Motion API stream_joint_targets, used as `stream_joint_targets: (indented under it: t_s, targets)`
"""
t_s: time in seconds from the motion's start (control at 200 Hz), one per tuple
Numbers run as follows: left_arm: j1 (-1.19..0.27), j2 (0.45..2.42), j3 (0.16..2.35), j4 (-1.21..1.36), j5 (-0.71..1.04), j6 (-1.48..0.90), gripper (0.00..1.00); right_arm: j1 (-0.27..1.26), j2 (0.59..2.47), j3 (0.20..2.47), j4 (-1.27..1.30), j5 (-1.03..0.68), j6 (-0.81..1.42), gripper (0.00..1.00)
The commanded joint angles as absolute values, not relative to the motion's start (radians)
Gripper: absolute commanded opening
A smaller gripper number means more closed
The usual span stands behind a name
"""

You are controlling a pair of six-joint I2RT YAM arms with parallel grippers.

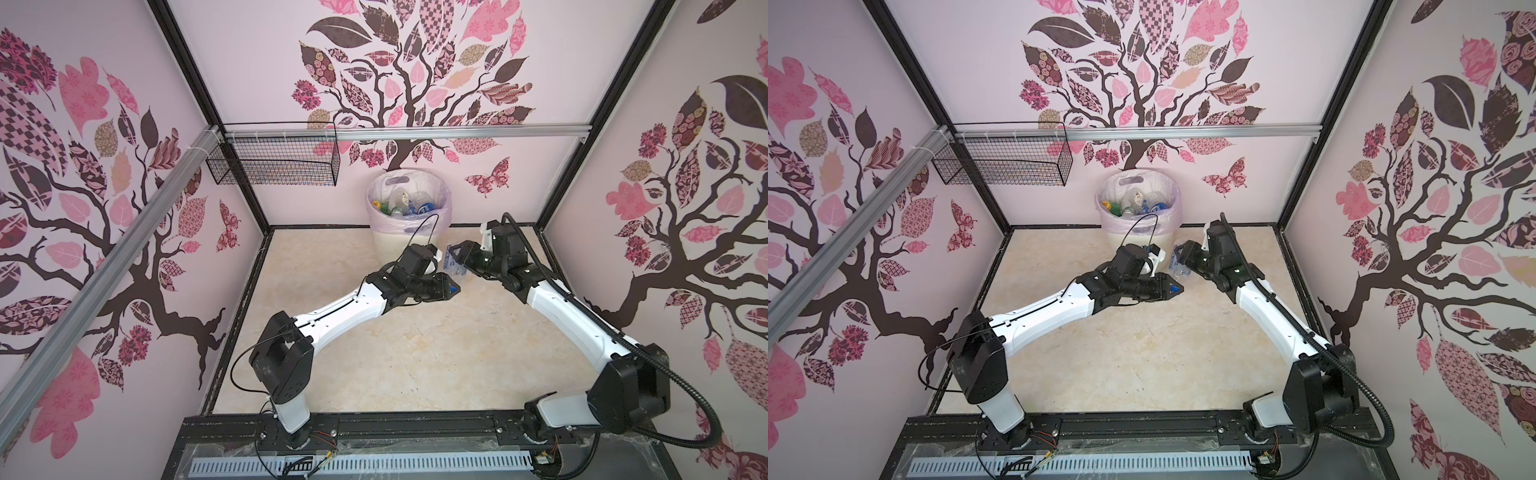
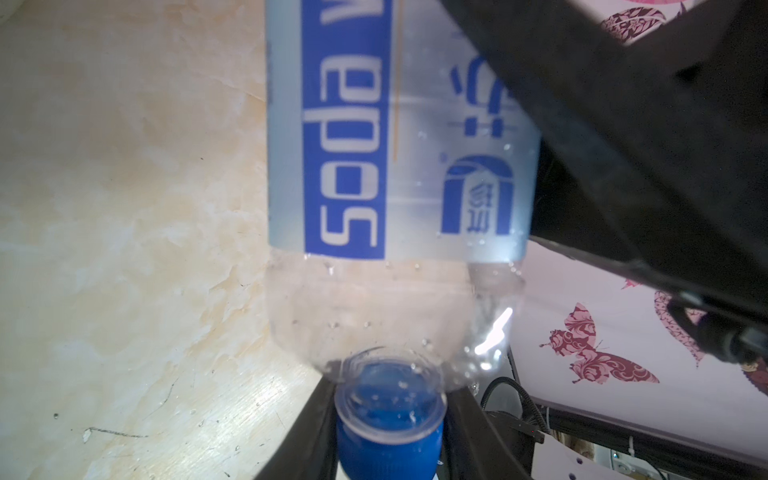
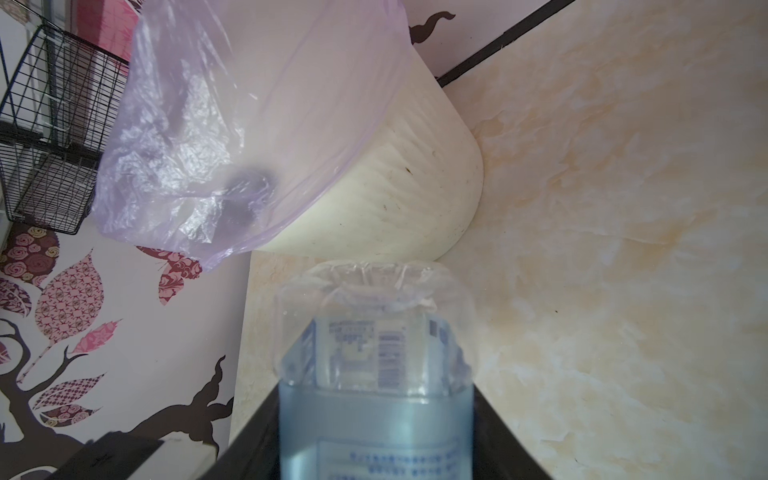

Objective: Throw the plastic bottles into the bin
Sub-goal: 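Close left gripper on the soda water bottle's blue cap while right gripper releases, then raise the soda water bottle over the bin with left gripper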

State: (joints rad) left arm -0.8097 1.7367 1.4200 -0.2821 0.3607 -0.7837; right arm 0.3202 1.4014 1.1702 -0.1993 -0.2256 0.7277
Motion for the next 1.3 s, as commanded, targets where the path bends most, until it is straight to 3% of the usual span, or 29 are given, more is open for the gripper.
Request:
stream_joint_targets:
  t_s: [0.0, 0.28, 0.375, 0.585, 0.815, 0.985, 1.295]
  targets:
    - [-0.811, 1.748, 1.45, -0.277, 0.33, -0.763, 0.31, 0.328, 1.37, 1.196, -0.199, -0.252, 0.747, 0.55]
    - [-0.808, 1.687, 1.474, -0.404, 0.25, -0.673, 0.15, 0.328, 1.362, 1.233, -0.236, -0.247, 0.717, 0.63]
    - [-0.802, 1.668, 1.516, -0.507, 0.204, -0.611, 0.15, 0.327, 1.354, 1.256, -0.254, -0.237, 0.702, 0.69]
    - [-0.754, 1.618, 1.585, -0.662, 0.138, -0.526, 0.12, 0.328, 1.338, 1.347, -0.285, -0.231, 0.659, 0.99]
    - [-0.666, 1.575, 1.679, -0.762, 0.123, -0.447, 0.11, 0.328, 1.337, 1.495, -0.347, -0.199, 0.605, 1.0]
    - [-0.651, 1.582, 1.873, -0.846, -0.018, -0.311, 0.12, 0.327, 1.339, 1.535, -0.362, -0.18, 0.582, 0.99]
    - [-0.645, 1.628, 2.212, -0.735, -0.18, -0.139, 0.12, 0.327, 1.357, 1.516, -0.346, -0.178, 0.57, 1.0]
